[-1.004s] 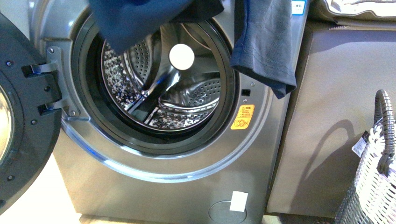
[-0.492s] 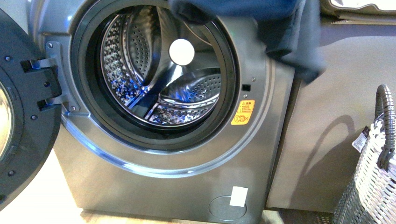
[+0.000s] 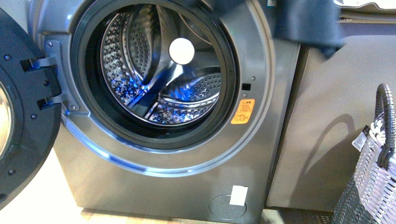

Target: Put clothes into washing machine

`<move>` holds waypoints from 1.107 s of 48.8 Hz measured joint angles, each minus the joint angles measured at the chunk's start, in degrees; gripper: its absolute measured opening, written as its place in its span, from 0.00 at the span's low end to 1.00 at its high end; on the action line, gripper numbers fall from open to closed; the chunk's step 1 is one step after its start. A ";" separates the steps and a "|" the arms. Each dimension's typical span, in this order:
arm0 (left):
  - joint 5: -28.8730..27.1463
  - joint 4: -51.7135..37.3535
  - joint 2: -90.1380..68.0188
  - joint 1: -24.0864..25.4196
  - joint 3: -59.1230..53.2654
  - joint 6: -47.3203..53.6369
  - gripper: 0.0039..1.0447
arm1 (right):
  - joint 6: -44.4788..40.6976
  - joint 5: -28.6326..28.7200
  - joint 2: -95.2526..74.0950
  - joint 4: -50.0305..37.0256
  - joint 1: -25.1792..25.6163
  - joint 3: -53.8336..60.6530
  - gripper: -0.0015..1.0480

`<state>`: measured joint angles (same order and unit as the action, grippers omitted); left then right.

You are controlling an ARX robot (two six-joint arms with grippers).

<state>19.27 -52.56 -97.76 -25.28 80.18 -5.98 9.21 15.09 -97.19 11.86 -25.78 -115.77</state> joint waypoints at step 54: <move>-5.25 2.14 -0.26 3.54 -4.96 -3.10 0.15 | 0.20 0.48 0.02 0.00 -0.24 0.00 0.95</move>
<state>14.02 -50.41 -98.02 -21.74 75.22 -9.08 9.41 15.57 -97.17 11.86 -26.02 -115.77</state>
